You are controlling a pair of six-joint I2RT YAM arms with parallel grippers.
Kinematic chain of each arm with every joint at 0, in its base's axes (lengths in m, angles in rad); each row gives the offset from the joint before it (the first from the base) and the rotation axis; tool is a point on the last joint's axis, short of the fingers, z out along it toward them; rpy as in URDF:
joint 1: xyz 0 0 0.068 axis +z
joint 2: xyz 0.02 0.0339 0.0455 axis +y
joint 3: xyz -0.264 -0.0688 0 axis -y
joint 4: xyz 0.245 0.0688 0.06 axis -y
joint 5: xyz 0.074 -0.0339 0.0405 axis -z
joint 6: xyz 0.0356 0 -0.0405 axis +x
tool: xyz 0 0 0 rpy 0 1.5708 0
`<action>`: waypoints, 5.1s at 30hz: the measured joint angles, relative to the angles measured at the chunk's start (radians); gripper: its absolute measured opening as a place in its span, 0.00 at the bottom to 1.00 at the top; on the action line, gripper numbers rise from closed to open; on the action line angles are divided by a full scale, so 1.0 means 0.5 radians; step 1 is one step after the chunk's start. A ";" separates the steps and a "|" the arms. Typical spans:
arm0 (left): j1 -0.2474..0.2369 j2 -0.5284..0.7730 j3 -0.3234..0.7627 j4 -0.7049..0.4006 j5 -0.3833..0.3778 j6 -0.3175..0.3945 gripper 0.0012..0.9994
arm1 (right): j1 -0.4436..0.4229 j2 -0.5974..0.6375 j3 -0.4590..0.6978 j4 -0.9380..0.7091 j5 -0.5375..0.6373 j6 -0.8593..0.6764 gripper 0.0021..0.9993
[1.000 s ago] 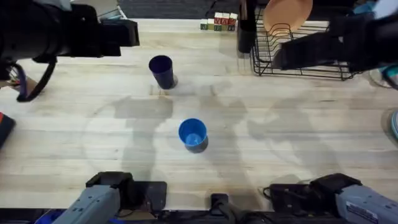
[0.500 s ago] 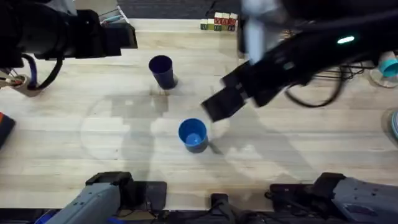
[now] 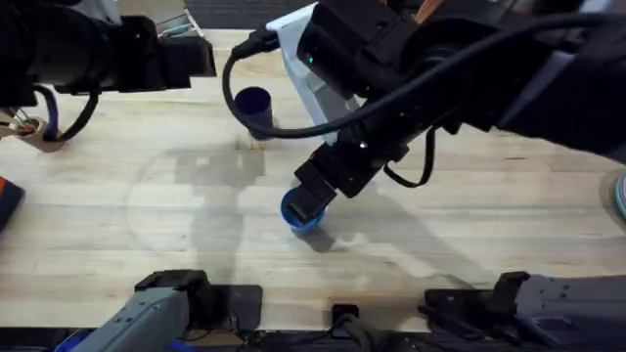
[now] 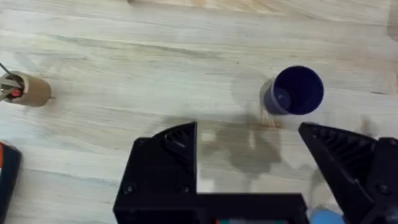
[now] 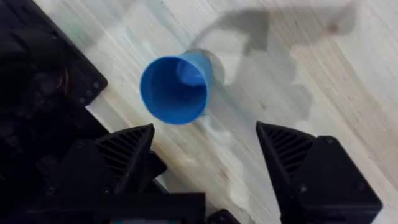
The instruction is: Pick up the cup on the table and put them onto the rack.
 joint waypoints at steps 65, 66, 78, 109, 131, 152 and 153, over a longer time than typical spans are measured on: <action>0.000 0.000 0.000 0.000 0.000 -0.006 0.99 | -0.961 0.338 0.715 -0.208 0.069 0.000 0.03; 0.000 0.000 0.000 0.000 0.000 -0.006 0.99 | -1.036 0.338 0.765 -0.208 0.068 0.000 0.03; 0.000 0.000 0.000 0.023 0.000 -0.006 0.99 | -1.707 0.337 0.946 -0.181 0.083 0.000 0.03; 0.000 0.000 0.000 0.024 0.000 -0.006 0.99 | -1.778 0.858 0.956 -0.003 0.083 0.000 0.03; 0.000 0.000 0.000 0.025 0.000 -0.006 0.99 | -1.773 0.985 0.954 -0.005 0.083 0.000 0.03; 0.000 0.000 0.000 0.035 0.000 -0.006 0.99 | -1.765 1.019 0.949 0.000 0.083 0.000 0.18; 0.000 0.000 0.000 0.041 0.000 -0.006 0.99 | -1.765 1.018 0.949 0.000 0.083 0.000 0.19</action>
